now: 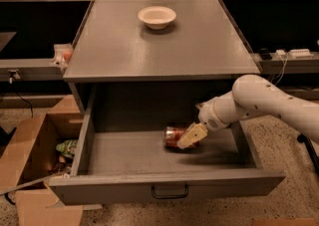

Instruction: Place coke can into top drawer

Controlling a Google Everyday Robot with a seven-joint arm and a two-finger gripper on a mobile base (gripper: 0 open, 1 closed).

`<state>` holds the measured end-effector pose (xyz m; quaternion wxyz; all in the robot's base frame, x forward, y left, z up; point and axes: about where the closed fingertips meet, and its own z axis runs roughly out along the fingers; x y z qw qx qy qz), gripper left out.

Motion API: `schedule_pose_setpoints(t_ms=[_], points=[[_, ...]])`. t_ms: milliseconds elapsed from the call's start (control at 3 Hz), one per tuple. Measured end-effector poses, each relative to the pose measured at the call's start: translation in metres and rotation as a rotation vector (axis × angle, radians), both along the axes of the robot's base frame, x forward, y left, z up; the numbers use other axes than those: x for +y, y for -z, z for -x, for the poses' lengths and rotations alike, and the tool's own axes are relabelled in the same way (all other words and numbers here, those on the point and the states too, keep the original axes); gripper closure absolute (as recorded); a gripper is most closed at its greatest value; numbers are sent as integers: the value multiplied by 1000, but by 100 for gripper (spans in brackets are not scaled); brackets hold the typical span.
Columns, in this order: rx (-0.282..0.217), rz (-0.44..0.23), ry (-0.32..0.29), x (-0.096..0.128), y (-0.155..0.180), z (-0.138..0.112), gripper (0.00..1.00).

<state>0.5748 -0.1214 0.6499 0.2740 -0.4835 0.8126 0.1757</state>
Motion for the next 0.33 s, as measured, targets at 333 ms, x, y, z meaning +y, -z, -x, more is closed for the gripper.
schedule_pose_setpoints(t_ms=[333], points=[[-97,-88,-21,-1,-44,4,0]])
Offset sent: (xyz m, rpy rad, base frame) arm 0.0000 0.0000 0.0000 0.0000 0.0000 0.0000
